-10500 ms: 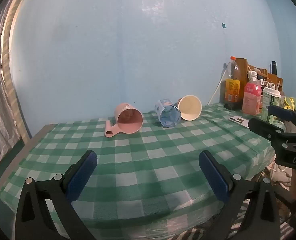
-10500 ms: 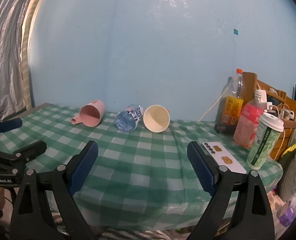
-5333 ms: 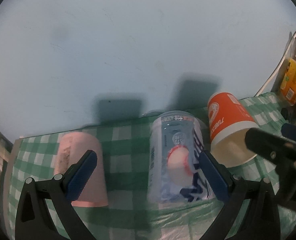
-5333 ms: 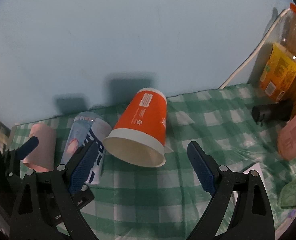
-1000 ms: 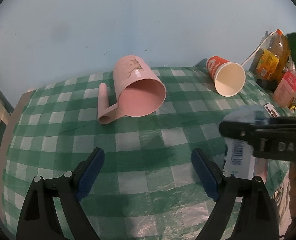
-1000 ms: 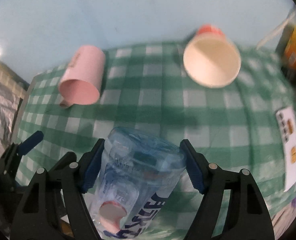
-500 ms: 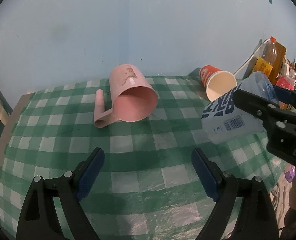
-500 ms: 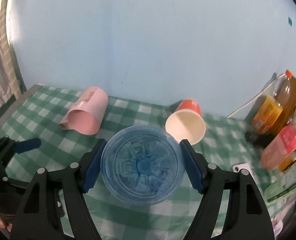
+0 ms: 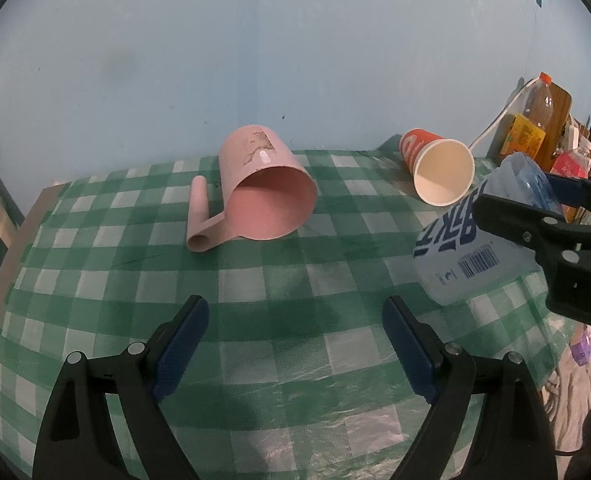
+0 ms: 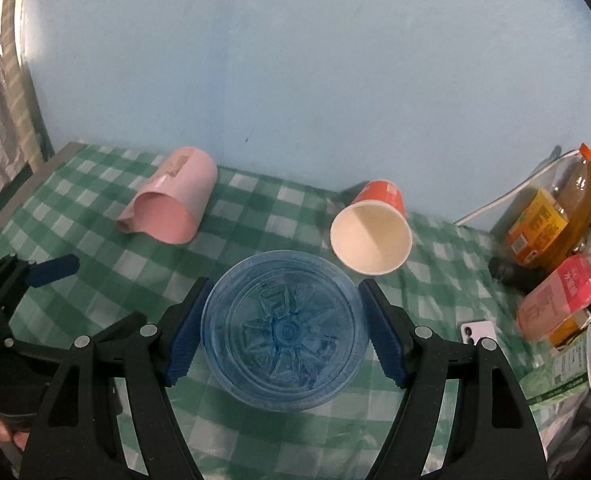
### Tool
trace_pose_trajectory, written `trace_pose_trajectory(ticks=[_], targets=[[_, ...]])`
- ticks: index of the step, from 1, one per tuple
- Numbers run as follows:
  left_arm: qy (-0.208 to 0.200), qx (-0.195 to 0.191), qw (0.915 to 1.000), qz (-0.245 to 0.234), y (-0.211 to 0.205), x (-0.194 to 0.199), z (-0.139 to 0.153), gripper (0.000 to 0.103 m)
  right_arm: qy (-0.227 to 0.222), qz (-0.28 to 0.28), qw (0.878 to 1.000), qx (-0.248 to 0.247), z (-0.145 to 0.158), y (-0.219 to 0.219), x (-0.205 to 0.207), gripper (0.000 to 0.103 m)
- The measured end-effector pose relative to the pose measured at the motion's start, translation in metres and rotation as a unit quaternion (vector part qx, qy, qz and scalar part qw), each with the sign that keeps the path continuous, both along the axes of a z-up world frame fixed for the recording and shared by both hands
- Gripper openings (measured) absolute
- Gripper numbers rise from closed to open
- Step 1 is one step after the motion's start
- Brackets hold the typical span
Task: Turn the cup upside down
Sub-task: 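Rotate the clear cup with the right gripper so its base faces down, then lower the clear cup upright onto the table and open the right gripper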
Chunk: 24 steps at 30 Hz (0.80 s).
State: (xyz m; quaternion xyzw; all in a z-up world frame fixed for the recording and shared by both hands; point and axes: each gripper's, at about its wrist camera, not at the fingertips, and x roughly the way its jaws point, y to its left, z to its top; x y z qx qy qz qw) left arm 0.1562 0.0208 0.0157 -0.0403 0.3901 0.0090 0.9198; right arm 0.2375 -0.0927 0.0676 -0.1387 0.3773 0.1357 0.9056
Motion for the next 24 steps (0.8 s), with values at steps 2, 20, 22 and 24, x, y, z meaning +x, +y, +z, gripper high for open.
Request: trace_pose_trajectory(ticks=[2, 20, 22, 24], targets=[[0.001, 0.001, 1.0, 0.002, 0.0, 0.0, -0.001, 0.09, 0.017, 0.003, 1.0, -0.003, -0.004, 0.002, 0.003, 0.075], [0.007, -0.001, 1.0, -0.001, -0.002, -0.002, -0.006, 0.09, 0.013, 0.008, 1.0, 0.007, -0.015, 0.004, 0.003, 0.088], [0.001, -0.005, 1.0, 0.0, -0.001, -0.005, -0.004, 0.09, 0.003, 0.008, 1.0, 0.011, -0.012, 0.004, 0.0, 0.088], [-0.008, -0.007, 0.9999, 0.003, 0.0, -0.009, -0.001, 0.09, -0.01, 0.007, 1.0, 0.016, -0.008, 0.002, -0.005, 0.088]])
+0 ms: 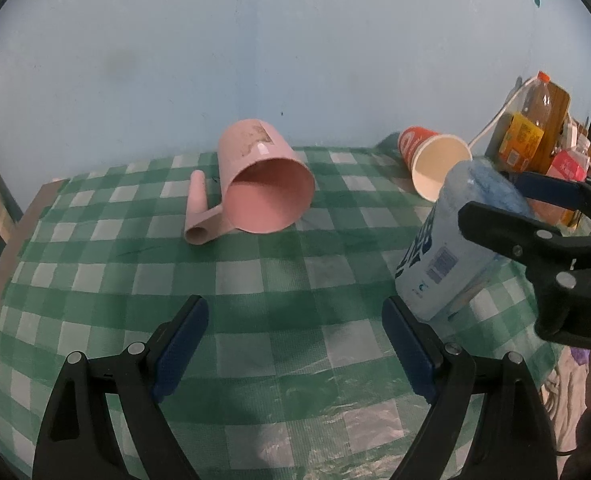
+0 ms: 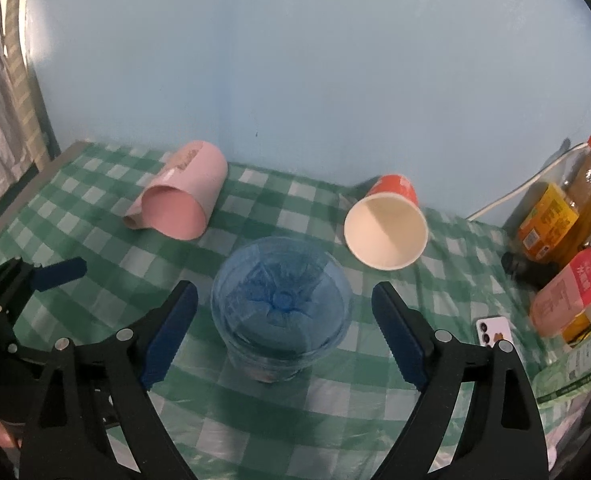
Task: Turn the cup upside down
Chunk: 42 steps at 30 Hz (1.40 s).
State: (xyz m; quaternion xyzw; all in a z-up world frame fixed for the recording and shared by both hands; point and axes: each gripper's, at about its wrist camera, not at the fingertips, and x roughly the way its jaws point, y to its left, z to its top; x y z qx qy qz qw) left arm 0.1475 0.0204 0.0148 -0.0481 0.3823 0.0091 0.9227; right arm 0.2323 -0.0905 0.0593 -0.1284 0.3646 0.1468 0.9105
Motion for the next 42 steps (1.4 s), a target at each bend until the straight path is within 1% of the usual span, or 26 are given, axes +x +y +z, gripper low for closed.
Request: trace_pose_trajectory(ticks=[5, 9, 10, 12, 15, 20, 23, 27, 30, 32, 36, 42], targets=[[-0.043, 0.002, 0.9991, 0.007, -0.001, -0.021, 0.013, 0.09, -0.053, 0.002, 0.998, 0.028, 0.017, -0.012, -0.028, 0.089], [-0.078, 0.014, 0.9968, 0.002, -0.008, -0.044, 0.024, 0.09, -0.107, 0.004, 0.993, 0.05, 0.03, -0.028, -0.063, 0.089], [-0.09, 0.019, 0.9957, 0.0, -0.012, -0.051, 0.027, 0.091, -0.118, 0.003, 0.992, 0.053, 0.032, -0.032, -0.07, 0.09], [-0.111, 0.024, 0.9935, -0.002, -0.015, -0.064, 0.032, 0.098, -0.14, 0.001, 0.988, 0.06, 0.034, -0.042, -0.086, 0.09], [-0.138, 0.026, 0.9901, -0.008, -0.022, -0.083, 0.035, 0.1, -0.165, -0.001, 0.984, 0.068, 0.032, -0.055, -0.11, 0.09], [-0.165, 0.035, 0.9856, -0.018, -0.032, -0.112, 0.036, 0.101, -0.184, -0.004, 0.98, 0.074, 0.019, -0.068, -0.14, 0.09], [-0.184, 0.05, 0.9815, -0.019, -0.04, -0.127, 0.036, 0.101, -0.191, -0.003, 0.978, 0.079, 0.011, -0.073, -0.157, 0.09], [-0.191, 0.053, 0.9798, -0.03, -0.047, -0.14, 0.032, 0.101, -0.195, -0.002, 0.977, 0.087, 0.004, -0.077, -0.172, 0.09], [-0.199, 0.056, 0.9777, -0.034, -0.051, -0.149, 0.029, 0.101, -0.199, -0.006, 0.976, 0.094, 0.001, -0.08, -0.177, 0.09], [-0.207, 0.062, 0.976, -0.028, -0.052, -0.153, 0.028, 0.101, -0.201, -0.012, 0.975, 0.097, -0.002, -0.082, -0.181, 0.09], [-0.207, 0.064, 0.9759, -0.025, -0.053, -0.157, 0.024, 0.101, -0.198, -0.018, 0.974, 0.109, -0.005, -0.087, -0.181, 0.09], [-0.233, 0.064, 0.9701, -0.022, -0.055, -0.166, 0.016, 0.102, -0.209, -0.028, 0.971, 0.111, -0.015, -0.091, -0.187, 0.09]])
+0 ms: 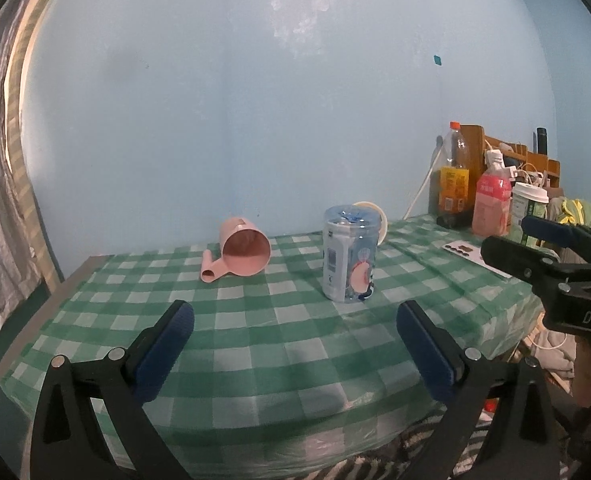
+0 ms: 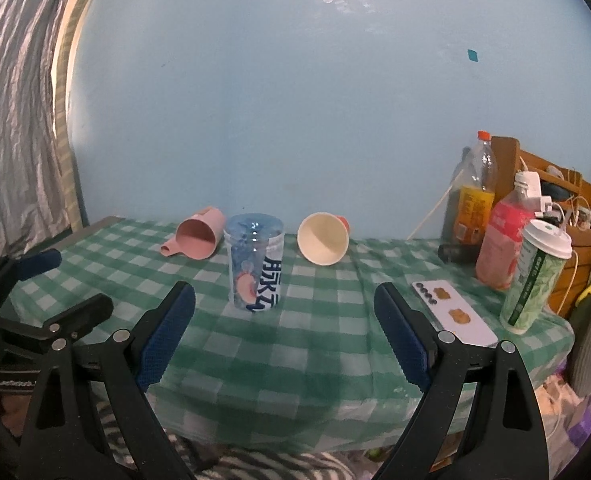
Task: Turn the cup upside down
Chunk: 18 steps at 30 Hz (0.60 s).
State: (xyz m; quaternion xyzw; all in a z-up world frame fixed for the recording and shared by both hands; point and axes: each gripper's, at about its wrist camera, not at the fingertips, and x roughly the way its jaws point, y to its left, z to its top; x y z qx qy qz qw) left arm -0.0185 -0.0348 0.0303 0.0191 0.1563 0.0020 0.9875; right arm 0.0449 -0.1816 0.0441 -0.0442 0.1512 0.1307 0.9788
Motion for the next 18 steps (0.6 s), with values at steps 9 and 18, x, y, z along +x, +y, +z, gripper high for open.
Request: trace_pose_trajectory(ticks=[9, 18], targets=[[-0.011, 0.014, 0.9998, -0.005, -0.001, 0.001, -0.007, 0.102, 0.012, -0.003, 1.0, -0.011, -0.013, 0.004, 0.002, 0.09], [-0.003, -0.001, 1.0, 0.005, 0.005, 0.006, -0.009, 0.103, 0.014, -0.002, 1.0, -0.012, -0.013, 0.004, 0.002, 0.09]])
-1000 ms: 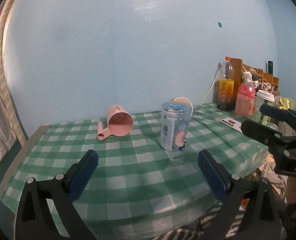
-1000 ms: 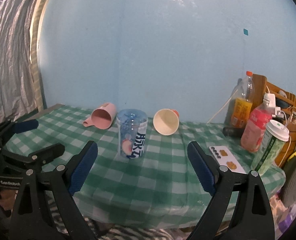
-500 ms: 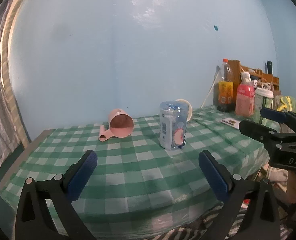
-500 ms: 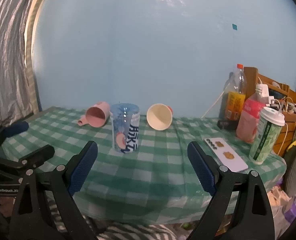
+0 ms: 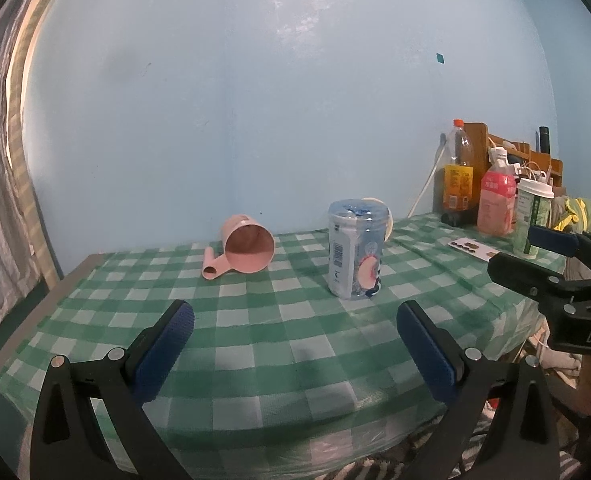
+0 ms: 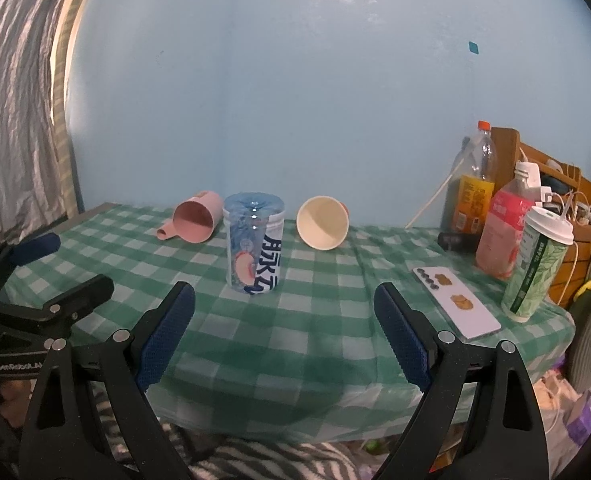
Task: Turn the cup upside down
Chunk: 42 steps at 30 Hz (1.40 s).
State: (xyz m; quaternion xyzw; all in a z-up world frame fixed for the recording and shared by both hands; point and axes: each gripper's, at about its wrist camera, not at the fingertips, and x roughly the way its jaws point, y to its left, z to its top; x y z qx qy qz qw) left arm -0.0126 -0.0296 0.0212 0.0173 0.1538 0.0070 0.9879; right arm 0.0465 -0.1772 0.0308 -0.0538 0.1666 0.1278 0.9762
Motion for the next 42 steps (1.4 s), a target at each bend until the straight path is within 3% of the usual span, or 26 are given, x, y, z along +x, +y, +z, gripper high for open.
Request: trace_pose_trajectory(ticks=[42], targets=[[-0.005, 0.019, 0.9998, 0.007, -0.0065, -0.0061, 0.0032, 0.103, 0.007, 0.003, 1.0, -0.004, -0.0031, 0.0021, 0.0001, 0.09]])
